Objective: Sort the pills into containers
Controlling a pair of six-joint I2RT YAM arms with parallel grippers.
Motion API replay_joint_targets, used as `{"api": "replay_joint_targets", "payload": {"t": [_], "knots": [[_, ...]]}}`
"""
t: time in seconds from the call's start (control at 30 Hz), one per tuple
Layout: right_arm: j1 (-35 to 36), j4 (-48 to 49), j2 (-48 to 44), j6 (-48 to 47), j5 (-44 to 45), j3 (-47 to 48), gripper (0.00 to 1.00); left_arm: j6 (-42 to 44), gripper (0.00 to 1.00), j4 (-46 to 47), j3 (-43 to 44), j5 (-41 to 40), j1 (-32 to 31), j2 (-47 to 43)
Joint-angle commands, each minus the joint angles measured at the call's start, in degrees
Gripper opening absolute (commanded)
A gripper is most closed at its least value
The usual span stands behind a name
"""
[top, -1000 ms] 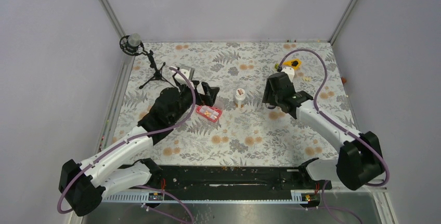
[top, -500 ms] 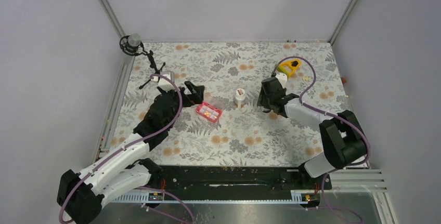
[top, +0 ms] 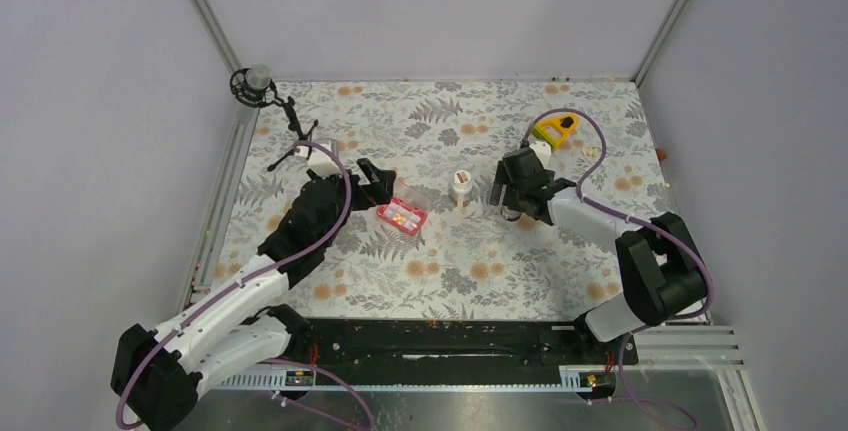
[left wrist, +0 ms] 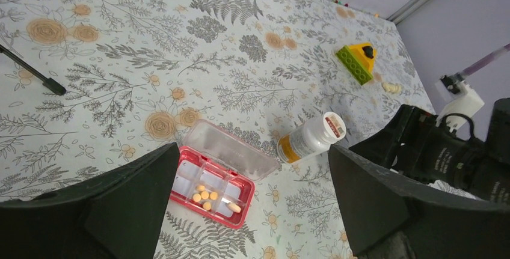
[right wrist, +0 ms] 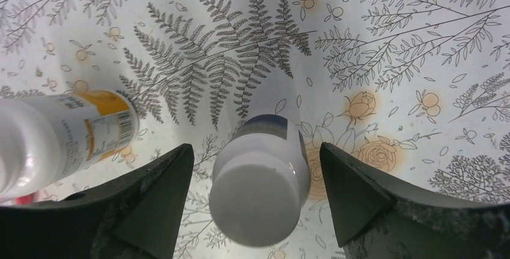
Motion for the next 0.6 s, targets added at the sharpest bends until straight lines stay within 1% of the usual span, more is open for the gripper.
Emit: {"api": "replay_joint_targets", "payload": {"t": [0.0, 0.1, 0.23, 0.27, 0.37, 0.43, 0.5, 0.57], "knots": [[-0.3, -6.0, -4.7, -1.7, -1.7, 5.7, 0.86, -0.3, 0.96, -0.1, 2.5, 3.3, 0.5, 1.4], [-0.3, -9.9, -6.4, -1.7, -2.4, 9.1, 0.87, -0.2, 0.94, -0.4, 3.6, 6.2, 1.0, 2.6], [-0.2, -11.4, -8.4, -2.0, -5.3, 11.6, 0.87, -0.3, 0.91, -0.7, 4.9, 9.3, 1.5, 4.2], [-0.2, -11.6, -8.9, -2.0, -6.2, 12.2, 0.86, -0.5, 0.91, -0.8, 5.1, 9.9, 1.6, 4.5], [-0.3, -11.8, -9.0, -1.7, -10.9, 14.0, 0.8, -2.0, 0.89, -1.6, 6.7, 11.9, 1.9, 6.0], [-0.3, -11.5, -8.8, 2.2, -12.8, 14.1, 0.79, -3.3, 0.89, -5.2, 10.9, 15.5, 2.5, 8.6], [-0.3, -9.3, -8.3, 6.3, -16.1, 13.1, 0.78, -2.5, 0.85, -10.2, 16.5, 21.0, 2.6, 13.6], [-0.3, -6.9, -7.4, 10.7, -18.8, 12.1, 0.77, -1.4, 0.8, -11.8, 20.6, 26.1, 2.7, 18.2]]}}
